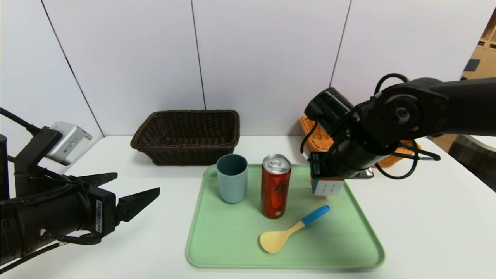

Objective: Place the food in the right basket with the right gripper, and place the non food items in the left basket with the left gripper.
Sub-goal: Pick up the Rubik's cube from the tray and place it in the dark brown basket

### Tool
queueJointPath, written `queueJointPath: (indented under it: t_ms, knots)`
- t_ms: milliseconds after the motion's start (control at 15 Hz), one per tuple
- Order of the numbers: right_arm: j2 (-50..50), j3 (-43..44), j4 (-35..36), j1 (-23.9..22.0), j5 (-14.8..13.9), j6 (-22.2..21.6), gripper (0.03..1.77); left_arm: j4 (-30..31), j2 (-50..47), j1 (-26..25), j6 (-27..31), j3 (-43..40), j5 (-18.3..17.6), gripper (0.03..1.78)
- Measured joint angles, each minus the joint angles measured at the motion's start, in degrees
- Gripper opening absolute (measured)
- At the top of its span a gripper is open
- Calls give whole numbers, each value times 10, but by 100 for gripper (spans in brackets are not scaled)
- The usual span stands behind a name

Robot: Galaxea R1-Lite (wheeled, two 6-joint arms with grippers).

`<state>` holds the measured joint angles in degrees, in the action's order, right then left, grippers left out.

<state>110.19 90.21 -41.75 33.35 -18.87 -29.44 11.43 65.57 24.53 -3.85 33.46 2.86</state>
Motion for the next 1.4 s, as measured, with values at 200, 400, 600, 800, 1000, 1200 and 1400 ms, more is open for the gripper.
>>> queueJointPath:
  t_ms: [200, 400, 600, 800, 1000, 1200, 1400]
  knots:
    - [-49, -1, -27, 20, 1, 0, 91, 0, 1, 1, 1, 3, 0, 169]
    - [-97, 16, -44, 40, -3, 2, 90, 1, 2, 2, 12, 3, 0, 169]
    - [-128, 77, -72, 47, -7, 26, 90, 1, 2, 2, 12, 2, 0, 169]
    - [-142, 150, -69, 45, -11, 83, 90, 1, 2, 2, 12, 2, 1, 169]
    - [-132, 205, -11, 40, -12, 146, 90, 1, 1, 2, 12, 2, 0, 169]
    - [-104, 211, 120, 40, -7, 208, 90, 1, 0, 2, 12, 2, 1, 169]
    - [-56, 213, 236, 49, -2, 265, 90, 0, -5, 3, 16, 1, 1, 169]
